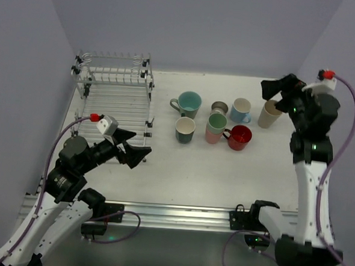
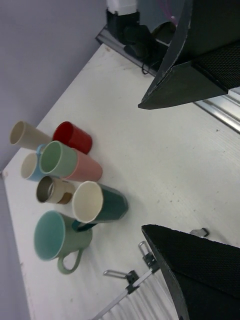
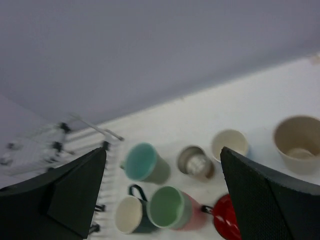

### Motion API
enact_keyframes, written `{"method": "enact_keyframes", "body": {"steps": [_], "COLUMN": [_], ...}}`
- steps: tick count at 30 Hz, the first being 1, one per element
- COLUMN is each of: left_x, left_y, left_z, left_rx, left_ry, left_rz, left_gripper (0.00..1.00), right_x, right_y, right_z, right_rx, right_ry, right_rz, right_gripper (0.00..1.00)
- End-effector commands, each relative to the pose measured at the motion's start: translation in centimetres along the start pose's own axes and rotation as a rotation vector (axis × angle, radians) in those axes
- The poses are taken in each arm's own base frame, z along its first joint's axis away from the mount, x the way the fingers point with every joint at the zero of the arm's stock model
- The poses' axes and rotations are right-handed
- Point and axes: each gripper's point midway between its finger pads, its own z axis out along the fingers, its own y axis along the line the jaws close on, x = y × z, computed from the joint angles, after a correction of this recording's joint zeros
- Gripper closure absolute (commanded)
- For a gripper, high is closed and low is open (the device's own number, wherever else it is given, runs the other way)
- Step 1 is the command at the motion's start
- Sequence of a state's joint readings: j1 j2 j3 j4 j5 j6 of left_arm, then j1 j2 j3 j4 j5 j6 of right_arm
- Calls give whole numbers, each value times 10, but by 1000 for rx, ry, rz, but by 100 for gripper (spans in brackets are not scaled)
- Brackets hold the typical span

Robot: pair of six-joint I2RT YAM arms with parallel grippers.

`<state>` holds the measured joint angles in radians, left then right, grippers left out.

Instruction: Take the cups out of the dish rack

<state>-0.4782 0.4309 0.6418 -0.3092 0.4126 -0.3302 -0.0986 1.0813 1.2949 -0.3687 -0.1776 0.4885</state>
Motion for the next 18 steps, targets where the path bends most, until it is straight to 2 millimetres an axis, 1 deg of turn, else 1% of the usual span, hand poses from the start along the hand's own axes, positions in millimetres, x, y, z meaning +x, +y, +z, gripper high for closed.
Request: {"method": "enact_keyframes", "body": {"steps": [1, 2, 3, 4, 5, 6, 7, 8, 9, 10, 11, 13, 14, 18], "left_x": [-58, -76, -85, -98, -116, -125, -136, -152, -160, -167, -175, -180, -183, -178], "left_y": [10, 7, 9, 14, 11, 12, 18, 14, 16, 18, 14, 15, 12, 15], "left_z": [-7, -10, -11, -15, -21, -26, -32, -42, -49, -56, -65, -74, -81, -85], "left_rx": [-132, -144, -165, -211, -227, -249, -305, -320, -348, -379, -382, -406, -407, -426], "left_ry": [-134, -168, -187, -220, -256, -279, -311, -349, -377, -405, -437, -463, -479, -477], "left_rz": [16, 22, 25, 27, 36, 39, 39, 50, 50, 50, 56, 54, 52, 43], "left_gripper": [0, 0, 0, 0, 0, 0, 0, 0, 0, 0, 0, 0, 0, 0], "right_x": [2, 0, -4, 8, 12, 12, 14, 19, 21, 21, 23, 26, 27, 29], "right_y": [58, 66, 78, 72, 71, 74, 67, 65, 64, 65, 66, 66, 67, 76], "right_z": [-54, -70, -106, -112, -123, -147, -152, -160, -165, -179, -182, -188, -188, -190], "right_rx": [-342, -395, -456, -455, -459, -478, -442, -436, -435, -443, -452, -464, -473, -525], "right_ry": [-127, -173, -239, -238, -258, -312, -329, -328, -338, -367, -373, -381, -377, -364], "right_rz": [127, 120, 102, 103, 85, 58, 62, 55, 36, 25, 11, 3, 2, 16], "right_gripper": [1, 1, 1, 1, 1, 1, 1, 1, 1, 1, 1, 1, 1, 1]}}
